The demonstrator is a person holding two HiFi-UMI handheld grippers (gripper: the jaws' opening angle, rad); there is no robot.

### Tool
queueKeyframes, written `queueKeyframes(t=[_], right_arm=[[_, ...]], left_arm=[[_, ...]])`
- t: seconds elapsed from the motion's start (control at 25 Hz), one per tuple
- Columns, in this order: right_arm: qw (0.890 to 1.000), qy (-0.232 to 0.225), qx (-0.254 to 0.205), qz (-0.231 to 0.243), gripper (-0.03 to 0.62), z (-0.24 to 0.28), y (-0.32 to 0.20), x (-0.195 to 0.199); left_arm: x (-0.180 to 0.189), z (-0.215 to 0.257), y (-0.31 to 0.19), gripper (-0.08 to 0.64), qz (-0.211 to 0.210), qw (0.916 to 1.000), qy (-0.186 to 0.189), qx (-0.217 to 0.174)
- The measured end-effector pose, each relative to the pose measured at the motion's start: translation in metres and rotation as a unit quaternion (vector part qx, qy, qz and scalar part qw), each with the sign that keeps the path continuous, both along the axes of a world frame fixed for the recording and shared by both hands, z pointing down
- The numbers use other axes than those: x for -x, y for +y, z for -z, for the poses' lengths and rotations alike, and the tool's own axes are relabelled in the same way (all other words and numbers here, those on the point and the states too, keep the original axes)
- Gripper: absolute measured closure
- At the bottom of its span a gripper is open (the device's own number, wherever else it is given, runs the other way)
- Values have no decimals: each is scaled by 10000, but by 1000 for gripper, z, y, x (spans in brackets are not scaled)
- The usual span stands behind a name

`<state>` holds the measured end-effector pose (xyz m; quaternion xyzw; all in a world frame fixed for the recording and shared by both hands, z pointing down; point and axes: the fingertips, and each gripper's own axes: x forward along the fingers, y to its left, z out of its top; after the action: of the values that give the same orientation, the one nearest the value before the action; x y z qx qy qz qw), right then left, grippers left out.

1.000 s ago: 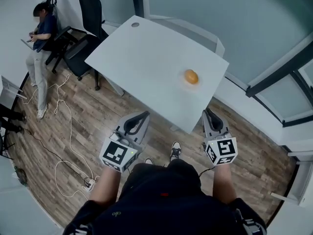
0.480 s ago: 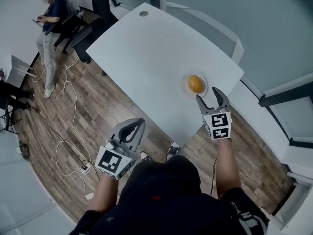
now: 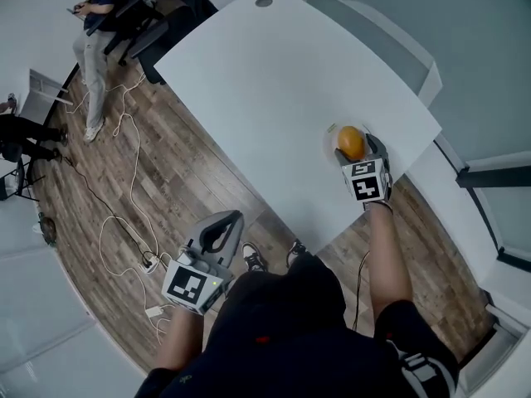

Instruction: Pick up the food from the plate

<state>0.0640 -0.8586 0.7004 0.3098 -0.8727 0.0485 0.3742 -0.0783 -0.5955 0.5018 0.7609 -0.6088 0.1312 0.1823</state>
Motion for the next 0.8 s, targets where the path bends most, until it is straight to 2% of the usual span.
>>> queueKeyframes(t=[0.2,0.36,0.6,0.8], right_arm=[[9997,-35,-161,-185,255,9,-2,-4],[9982,-347,-401,-273,256,45,8,0],[9873,-1233,-916,-414,258,147,46,9],[9701,-1933,-1314,-649,258,244,97,11]], left_arm=[[3,4,2,529,-3,10000,37,-31],[9,18,3,529,-74,9997,116,-191],[14,48,8,531,-374,9973,103,-622],[19,89,20,529,-640,9911,134,-1160]])
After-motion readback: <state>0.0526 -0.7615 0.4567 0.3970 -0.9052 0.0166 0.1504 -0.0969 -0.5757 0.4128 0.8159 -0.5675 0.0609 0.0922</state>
